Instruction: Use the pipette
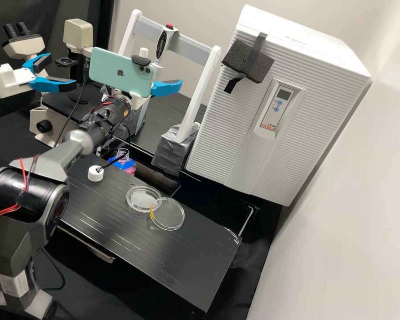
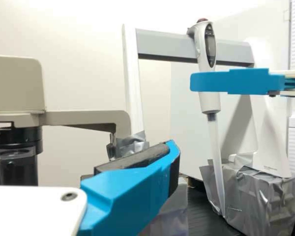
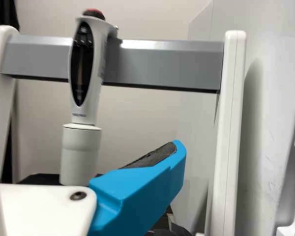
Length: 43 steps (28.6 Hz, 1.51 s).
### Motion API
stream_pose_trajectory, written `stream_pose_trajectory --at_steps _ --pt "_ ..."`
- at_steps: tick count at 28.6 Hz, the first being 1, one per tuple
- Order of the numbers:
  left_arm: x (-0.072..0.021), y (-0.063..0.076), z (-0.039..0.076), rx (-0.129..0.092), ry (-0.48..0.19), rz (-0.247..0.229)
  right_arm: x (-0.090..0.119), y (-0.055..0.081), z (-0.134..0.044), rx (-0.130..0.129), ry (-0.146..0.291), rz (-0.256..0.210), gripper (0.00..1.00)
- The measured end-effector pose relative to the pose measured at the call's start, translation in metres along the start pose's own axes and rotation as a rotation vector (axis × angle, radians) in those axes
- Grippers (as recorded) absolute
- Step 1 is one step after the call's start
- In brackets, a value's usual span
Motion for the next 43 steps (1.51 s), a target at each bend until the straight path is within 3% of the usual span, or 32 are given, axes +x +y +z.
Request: stream_pose_trajectory --at_steps 1,11,13,18,25,33,43 --pt "0.0000 0.000 0.000 0.000 0.000 0.000 0.002 -0.001 0.000 -0.001 -0.007 -0.001 0.00" --pt "-0.0021 -0.003 -0.001 -0.002 0.004 -0.011 0.014 0.000 -0.001 -0.012 -0.028 -0.003 0.00" --pt "-0.0021 -0.003 -0.001 -0.002 0.004 -0.011 0.014 0.002 -0.003 -0.026 -0.025 0.003 0.00" --pt "-0.0021 -0.003 -0.001 -0.002 0.004 -0.011 0.017 0.002 -0.005 -0.013 -0.032 0.007 0.00" --pt "-0.0021 -0.003 -0.001 -0.002 0.004 -0.011 0.021 -0.008 -0.003 -0.033 -0.047 -0.032 0.00" --pt "-0.0021 -0.003 -0.001 -0.002 0.004 -0.011 0.022 -0.009 -0.003 -0.056 -0.049 -0.039 0.00" --pt "-0.0021 -0.003 -0.001 -0.002 0.004 -0.011 0.022 -0.008 -0.004 -0.041 -0.053 -0.034 0.00"
